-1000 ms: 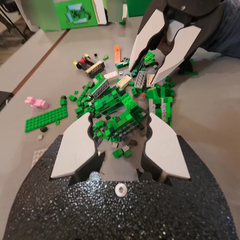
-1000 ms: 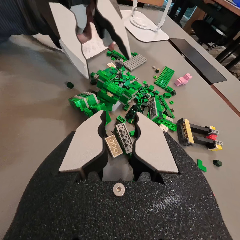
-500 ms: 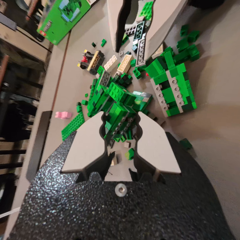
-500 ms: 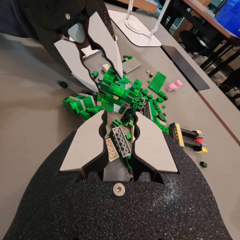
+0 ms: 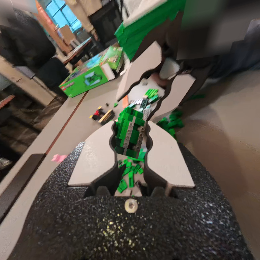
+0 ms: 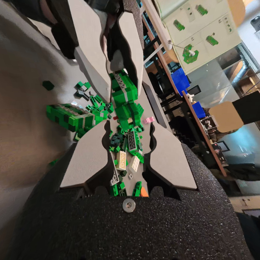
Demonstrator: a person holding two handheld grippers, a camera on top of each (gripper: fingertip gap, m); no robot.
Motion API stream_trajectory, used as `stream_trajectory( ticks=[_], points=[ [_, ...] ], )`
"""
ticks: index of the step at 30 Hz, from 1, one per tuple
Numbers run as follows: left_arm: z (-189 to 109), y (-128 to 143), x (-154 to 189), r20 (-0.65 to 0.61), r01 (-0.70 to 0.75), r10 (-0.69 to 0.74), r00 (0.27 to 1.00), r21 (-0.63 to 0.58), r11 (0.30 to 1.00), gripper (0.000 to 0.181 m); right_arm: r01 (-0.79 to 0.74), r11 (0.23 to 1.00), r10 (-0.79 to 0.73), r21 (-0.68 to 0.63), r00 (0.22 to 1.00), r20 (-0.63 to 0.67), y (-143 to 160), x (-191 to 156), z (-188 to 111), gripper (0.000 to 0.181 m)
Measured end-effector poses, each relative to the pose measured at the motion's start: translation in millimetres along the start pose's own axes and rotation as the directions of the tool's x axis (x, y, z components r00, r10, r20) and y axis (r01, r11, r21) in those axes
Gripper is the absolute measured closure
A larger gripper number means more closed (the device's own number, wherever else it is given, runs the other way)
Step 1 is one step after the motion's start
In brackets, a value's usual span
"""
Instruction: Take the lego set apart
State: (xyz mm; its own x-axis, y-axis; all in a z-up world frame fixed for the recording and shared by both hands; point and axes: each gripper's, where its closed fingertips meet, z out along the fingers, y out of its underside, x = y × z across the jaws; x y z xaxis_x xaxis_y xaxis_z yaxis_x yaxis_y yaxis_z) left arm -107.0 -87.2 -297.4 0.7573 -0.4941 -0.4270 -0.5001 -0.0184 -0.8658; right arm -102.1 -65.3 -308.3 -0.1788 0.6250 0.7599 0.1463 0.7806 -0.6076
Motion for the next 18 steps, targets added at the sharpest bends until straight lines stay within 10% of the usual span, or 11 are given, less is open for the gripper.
stream_trajectory(
  ticks=[7, 13, 18],
  points=[
    [-4.3, -23.7, 18.5, -0.178, 0.15, -0.121, 0.977, 0.161, 0.975, 0.142, 0.045, 0.997, -0.046, 0.059, 0.999, 0.005, -10.8, -4.2, -3.6, 0.147],
    [0.0, -13.1, -6.9, 0.113, -0.057, 0.048, 0.992, 0.078, 0.995, 0.119, 0.09, 0.995, -0.091, -0.05, 0.996, -0.026, 5.7, 2.4, -1.4, 0.146],
    [8.6, 2.5, -0.4, 0.1, -0.136, 0.14, 0.985, -0.044, 0.99, 0.115, 0.155, 0.986, -0.158, -0.066, 0.987, -0.035, 4.2, 0.1, 0.1, 0.147]
  ],
)
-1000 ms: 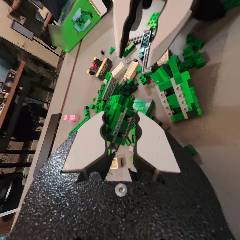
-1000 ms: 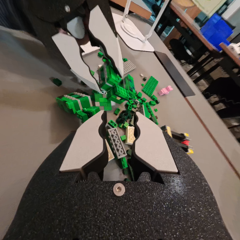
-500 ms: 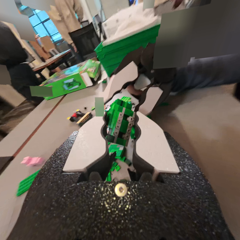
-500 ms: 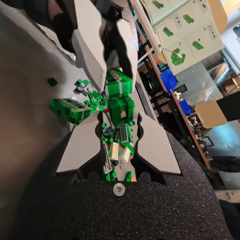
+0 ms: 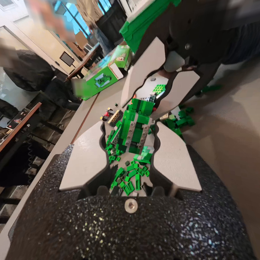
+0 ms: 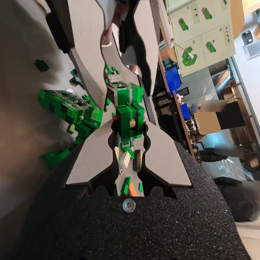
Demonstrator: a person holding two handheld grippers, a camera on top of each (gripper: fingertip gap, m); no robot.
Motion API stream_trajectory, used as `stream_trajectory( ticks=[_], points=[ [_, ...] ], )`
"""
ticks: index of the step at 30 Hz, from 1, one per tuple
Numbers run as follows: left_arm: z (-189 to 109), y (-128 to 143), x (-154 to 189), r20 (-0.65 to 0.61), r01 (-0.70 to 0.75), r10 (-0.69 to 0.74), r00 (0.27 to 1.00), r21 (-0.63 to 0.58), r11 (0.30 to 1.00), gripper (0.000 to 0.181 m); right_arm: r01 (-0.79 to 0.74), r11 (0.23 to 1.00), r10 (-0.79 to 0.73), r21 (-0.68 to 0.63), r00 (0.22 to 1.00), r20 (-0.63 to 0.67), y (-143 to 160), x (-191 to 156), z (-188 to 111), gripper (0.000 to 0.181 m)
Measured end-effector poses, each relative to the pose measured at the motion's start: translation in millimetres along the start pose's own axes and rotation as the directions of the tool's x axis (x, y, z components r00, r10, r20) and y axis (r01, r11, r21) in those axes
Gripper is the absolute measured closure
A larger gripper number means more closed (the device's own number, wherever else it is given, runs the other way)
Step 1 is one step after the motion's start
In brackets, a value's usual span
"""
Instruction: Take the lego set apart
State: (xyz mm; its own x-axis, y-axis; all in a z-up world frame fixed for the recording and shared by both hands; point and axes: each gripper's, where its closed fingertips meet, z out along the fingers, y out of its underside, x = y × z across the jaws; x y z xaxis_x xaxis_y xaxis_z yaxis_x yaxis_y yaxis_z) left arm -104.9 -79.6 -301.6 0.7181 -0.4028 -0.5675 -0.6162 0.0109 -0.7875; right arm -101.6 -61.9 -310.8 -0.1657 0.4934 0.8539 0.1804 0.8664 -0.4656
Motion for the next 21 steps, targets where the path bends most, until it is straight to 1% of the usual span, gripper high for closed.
stream_trajectory(
  ticks=[1, 3, 5, 10, 12, 14, 16, 17, 18, 21],
  points=[
    [1.7, 3.9, 2.5, -0.008, -0.017, 0.016, 1.0, -0.025, 1.0, 0.12, 0.012, 1.0, -0.012, 0.0, 1.0, -0.002, -1.1, -0.6, 0.2, 0.147],
    [3.0, 8.8, 2.4, 0.006, -0.061, 0.061, 0.998, -0.058, 0.996, 0.141, 0.026, 1.0, -0.026, -0.005, 1.0, -0.008, -1.6, -0.3, 0.4, 0.147],
    [3.9, 8.1, 1.3, 0.016, -0.068, 0.069, 0.997, -0.064, 0.996, 0.142, 0.007, 1.0, -0.007, -0.011, 1.0, -0.005, -0.5, 0.7, 0.4, 0.147],
    [3.9, -4.6, -4.0, 0.071, -0.088, 0.09, 0.993, -0.022, 0.996, 0.143, -0.161, 0.987, 0.16, 0.02, 0.987, 0.022, -1.2, 6.6, -1.9, 0.146],
    [3.9, -5.8, -4.8, 0.067, -0.054, 0.055, 0.996, -0.015, 0.998, 0.143, -0.195, 0.98, 0.194, 0.029, 0.981, 0.024, -1.6, 7.9, -2.0, 0.146],
    [3.3, -7.6, -9.2, 0.072, 0.035, -0.037, 0.997, 0.019, 0.999, 0.143, -0.257, 0.965, 0.258, 0.047, 0.966, -0.007, -2.3, 14.2, -1.8, 0.146],
    [1.5, -13.7, -15.5, 0.059, 0.177, -0.183, 0.981, 0.092, 0.98, 0.143, -0.358, 0.929, 0.363, 0.094, 0.931, -0.043, -5.8, 24.8, -3.3, 0.147],
    [0.1, -16.5, -20.0, 0.054, 0.25, -0.258, 0.964, 0.127, 0.96, 0.143, -0.415, 0.902, 0.423, 0.116, 0.904, -0.057, -6.7, 30.1, -4.5, 0.148],
    [-1.8, -19.4, -24.0, 0.042, 0.315, -0.326, 0.944, 0.168, 0.934, 0.143, -0.471, 0.872, 0.481, 0.135, 0.874, -0.061, -6.7, 34.1, -5.4, 0.142],
    [-5.7, -27.4, -31.5, -0.02, 0.475, -0.488, 0.873, 0.265, 0.839, 0.144, -0.642, 0.753, 0.649, 0.147, 0.761, -0.001, -5.8, 35.4, -2.5, 0.128]
  ],
)
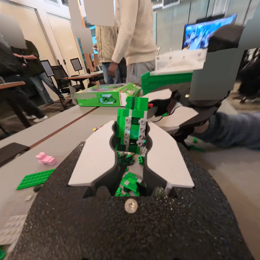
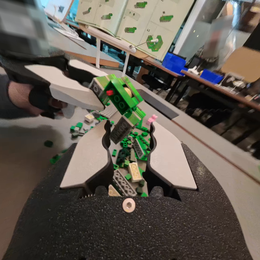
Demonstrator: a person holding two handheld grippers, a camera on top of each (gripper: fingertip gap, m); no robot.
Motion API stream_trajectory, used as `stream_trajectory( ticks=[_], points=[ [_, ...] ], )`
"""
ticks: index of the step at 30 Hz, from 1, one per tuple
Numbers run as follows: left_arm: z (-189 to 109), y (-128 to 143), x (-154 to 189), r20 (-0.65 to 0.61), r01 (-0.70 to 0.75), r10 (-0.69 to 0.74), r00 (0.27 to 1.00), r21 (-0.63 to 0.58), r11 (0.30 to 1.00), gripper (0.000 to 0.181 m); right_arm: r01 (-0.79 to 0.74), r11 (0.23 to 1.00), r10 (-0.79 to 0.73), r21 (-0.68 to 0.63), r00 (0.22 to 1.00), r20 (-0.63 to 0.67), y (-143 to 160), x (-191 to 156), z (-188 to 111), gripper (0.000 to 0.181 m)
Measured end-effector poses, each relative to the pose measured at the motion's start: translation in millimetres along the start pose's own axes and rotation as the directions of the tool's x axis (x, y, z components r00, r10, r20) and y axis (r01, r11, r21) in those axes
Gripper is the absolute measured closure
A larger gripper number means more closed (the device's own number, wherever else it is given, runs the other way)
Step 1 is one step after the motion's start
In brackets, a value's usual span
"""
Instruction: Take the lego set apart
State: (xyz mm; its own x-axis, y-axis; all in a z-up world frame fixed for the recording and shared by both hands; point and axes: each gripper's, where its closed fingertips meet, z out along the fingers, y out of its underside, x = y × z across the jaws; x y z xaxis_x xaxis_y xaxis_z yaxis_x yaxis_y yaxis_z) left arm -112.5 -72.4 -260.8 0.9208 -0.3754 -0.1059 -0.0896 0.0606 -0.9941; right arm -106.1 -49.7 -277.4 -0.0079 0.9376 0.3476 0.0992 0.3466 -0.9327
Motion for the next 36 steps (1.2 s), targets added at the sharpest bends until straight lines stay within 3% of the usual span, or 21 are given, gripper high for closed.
stream_trajectory(
  ticks=[3, 7, 11, 16, 21, 24, 27, 29, 32, 36],
  points=[
    [3.1, -1.1, 5.2, -0.033, 0.06, -0.059, 0.998, 0.023, 0.998, 0.144, -0.159, 0.987, 0.159, -0.005, 0.987, 0.012, 2.4, -1.1, 4.4, 0.135],
    [6.2, 6.4, 6.7, -0.02, 0.006, -0.006, 1.0, -0.037, 0.999, 0.144, -0.152, 0.987, 0.152, -0.054, 0.988, -0.013, 8.5, 0.1, 5.9, 0.149],
    [6.9, 21.8, 3.3, 0.008, -0.103, 0.106, 0.994, -0.172, 0.98, 0.144, 0.091, 0.983, -0.106, -0.16, 0.99, -0.091, 19.1, 11.8, 4.1, 0.151],
    [7.8, 45.8, -1.0, 0.019, -0.168, 0.184, 0.983, -0.324, 0.931, 0.144, 0.426, 0.85, -0.482, -0.31, 0.867, -0.13, 28.6, 25.0, -0.8, 0.152],
    [5.8, 57.4, -5.5, 0.026, -0.153, 0.174, 0.984, -0.361, 0.92, 0.144, 0.531, 0.77, -0.603, -0.354, 0.788, -0.128, 28.7, 25.1, -0.2, 0.152],
    [7.0, 54.3, -10.6, 0.086, -0.17, 0.214, 0.973, -0.356, 0.919, 0.141, 0.468, 0.805, -0.548, -0.365, 0.822, -0.155, 30.5, 27.6, -0.2, 0.153],
    [7.5, 53.8, -19.1, 0.168, -0.228, 0.307, 0.937, -0.373, 0.899, 0.143, 0.308, 0.89, -0.389, -0.335, 0.897, -0.208, 29.7, 28.0, 1.5, 0.154],
    [9.3, 52.9, -19.7, 0.187, -0.261, 0.351, 0.918, -0.382, 0.886, 0.128, 0.21, 0.929, -0.288, -0.306, 0.927, -0.239, 27.7, 27.3, 3.4, 0.156],
    [5.8, 41.9, -26.9, 0.261, -0.288, 0.399, 0.879, -0.378, 0.88, 0.134, 0.141, 0.943, -0.221, -0.302, 0.943, -0.25, 30.7, 25.3, 6.2, 0.159],
    [1.6, 32.0, -32.4, 0.326, -0.354, 0.491, 0.808, -0.398, 0.847, 0.128, 0.058, 0.954, -0.132, -0.294, 0.962, -0.238, 32.3, 24.7, 7.5, 0.158]
  ],
)
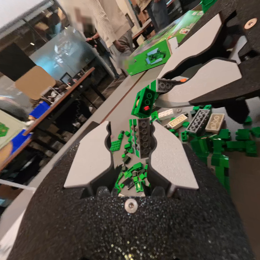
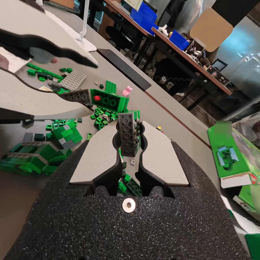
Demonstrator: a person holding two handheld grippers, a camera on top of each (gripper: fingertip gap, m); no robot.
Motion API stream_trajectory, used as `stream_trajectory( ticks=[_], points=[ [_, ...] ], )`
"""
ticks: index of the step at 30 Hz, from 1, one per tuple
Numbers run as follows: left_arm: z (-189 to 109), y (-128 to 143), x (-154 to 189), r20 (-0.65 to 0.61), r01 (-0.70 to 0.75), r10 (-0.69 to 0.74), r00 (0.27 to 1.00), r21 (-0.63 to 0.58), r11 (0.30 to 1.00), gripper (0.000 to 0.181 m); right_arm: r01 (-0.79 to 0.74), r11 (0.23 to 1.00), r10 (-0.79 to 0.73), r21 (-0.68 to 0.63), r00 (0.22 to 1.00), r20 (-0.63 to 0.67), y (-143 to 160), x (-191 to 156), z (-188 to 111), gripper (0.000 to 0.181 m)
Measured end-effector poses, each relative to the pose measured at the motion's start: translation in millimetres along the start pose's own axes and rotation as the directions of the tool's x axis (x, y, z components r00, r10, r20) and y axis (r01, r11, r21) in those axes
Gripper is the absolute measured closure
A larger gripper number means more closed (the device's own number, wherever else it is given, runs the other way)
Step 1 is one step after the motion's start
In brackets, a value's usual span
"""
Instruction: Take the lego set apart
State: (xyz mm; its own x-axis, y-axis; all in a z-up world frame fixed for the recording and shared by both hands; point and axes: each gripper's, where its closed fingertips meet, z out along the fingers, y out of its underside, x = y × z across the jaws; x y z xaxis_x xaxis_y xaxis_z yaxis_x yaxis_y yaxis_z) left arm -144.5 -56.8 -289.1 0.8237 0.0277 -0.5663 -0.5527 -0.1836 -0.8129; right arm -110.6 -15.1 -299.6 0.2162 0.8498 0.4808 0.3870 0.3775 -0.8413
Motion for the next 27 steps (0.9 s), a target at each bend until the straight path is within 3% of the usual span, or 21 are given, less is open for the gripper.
stream_trajectory(
  ticks=[3, 5, 9, 10, 11, 13, 19, 23, 27],
  points=[
    [-1.7, -4.8, -4.6, 0.1, -0.153, 0.153, 0.983, -0.009, 0.988, 0.118, -0.059, 0.998, 0.06, -0.019, 0.998, 0.024, 3.7, -1.0, 0.8, 0.158],
    [-1.1, -5.0, -1.8, 0.112, -0.234, 0.236, 0.965, -0.03, 0.972, 0.122, -0.129, 0.991, 0.131, -0.035, 0.99, 0.054, 7.9, -2.8, 2.8, 0.159],
    [3.3, 12.6, -6.9, 0.132, -0.333, 0.351, 0.927, -0.146, 0.932, 0.144, -0.296, 0.955, 0.295, -0.013, 0.946, 0.135, 3.2, -8.2, 2.9, 0.159],
    [3.7, 14.7, -9.1, 0.149, -0.369, 0.391, 0.908, -0.154, 0.917, 0.157, -0.302, 0.953, 0.3, -0.003, 0.944, 0.14, 0.7, -8.2, 2.0, 0.159],
    [3.9, 14.1, -6.5, 0.142, -0.396, 0.414, 0.899, -0.136, 0.908, 0.158, -0.274, 0.962, 0.272, -0.002, 0.953, 0.131, 0.4, -7.5, 1.6, 0.159],
    [3.8, 11.7, -4.5, 0.125, -0.368, 0.381, 0.916, -0.112, 0.923, 0.16, -0.201, 0.98, 0.201, -0.013, 0.973, 0.117, 3.8, -7.0, 1.6, 0.16],
    [4.7, 15.0, 3.5, -0.035, -0.119, 0.116, 0.993, -0.072, 0.99, 0.163, -0.175, 0.984, 0.168, 0.018, 0.965, 0.201, 3.6, -7.3, -1.4, 0.16],
    [4.8, 19.8, 10.2, -0.135, -0.025, 0.014, 0.991, -0.077, 0.997, 0.163, -0.117, 0.993, 0.107, 0.025, 0.963, 0.249, 4.8, -9.3, -4.1, 0.16],
    [5.4, 22.5, 22.1, -0.253, 0.073, -0.094, 0.963, -0.093, 0.993, 0.163, -0.211, 0.977, 0.199, -0.011, 0.9, 0.388, 11.0, -13.2, -8.5, 0.16]
  ],
)
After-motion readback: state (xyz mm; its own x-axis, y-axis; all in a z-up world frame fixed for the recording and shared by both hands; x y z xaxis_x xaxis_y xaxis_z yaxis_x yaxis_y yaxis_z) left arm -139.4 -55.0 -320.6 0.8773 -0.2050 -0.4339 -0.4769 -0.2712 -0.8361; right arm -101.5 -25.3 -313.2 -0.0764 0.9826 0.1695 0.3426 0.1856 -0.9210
